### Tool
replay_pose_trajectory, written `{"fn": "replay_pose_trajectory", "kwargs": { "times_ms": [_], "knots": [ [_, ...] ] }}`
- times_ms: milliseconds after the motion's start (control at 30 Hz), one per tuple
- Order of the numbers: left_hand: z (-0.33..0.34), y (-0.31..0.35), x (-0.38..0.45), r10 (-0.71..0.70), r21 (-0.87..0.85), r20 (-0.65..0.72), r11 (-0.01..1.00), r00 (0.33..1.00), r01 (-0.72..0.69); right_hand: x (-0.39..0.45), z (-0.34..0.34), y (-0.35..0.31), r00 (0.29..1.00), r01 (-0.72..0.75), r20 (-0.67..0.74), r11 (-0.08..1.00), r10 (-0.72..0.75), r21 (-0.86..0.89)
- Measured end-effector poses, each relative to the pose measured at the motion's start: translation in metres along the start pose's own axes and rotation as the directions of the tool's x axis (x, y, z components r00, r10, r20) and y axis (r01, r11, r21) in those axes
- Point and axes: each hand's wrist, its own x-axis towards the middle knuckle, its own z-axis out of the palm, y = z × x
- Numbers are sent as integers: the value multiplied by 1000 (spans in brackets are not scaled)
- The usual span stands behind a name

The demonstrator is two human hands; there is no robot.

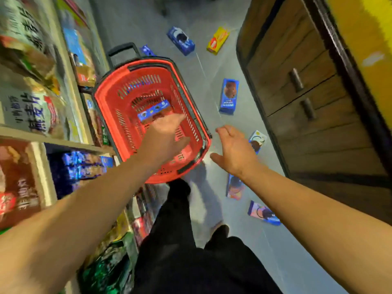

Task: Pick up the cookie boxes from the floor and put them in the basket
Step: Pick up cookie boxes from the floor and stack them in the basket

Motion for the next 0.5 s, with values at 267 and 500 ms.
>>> {"fn": "replay_pose_trajectory", "kwargs": {
  "times_ms": [267, 500],
  "knots": [
    [75, 154, -93, 109, 31, 77, 993, 991, -112, -207, 7, 119, 968, -218, -96, 966, 232, 136],
    [125, 207, -113, 7, -51, 184, 999, 983, 2, -275, 25, 171, 892, -412, -72, 869, 446, 275]
  ]
}}
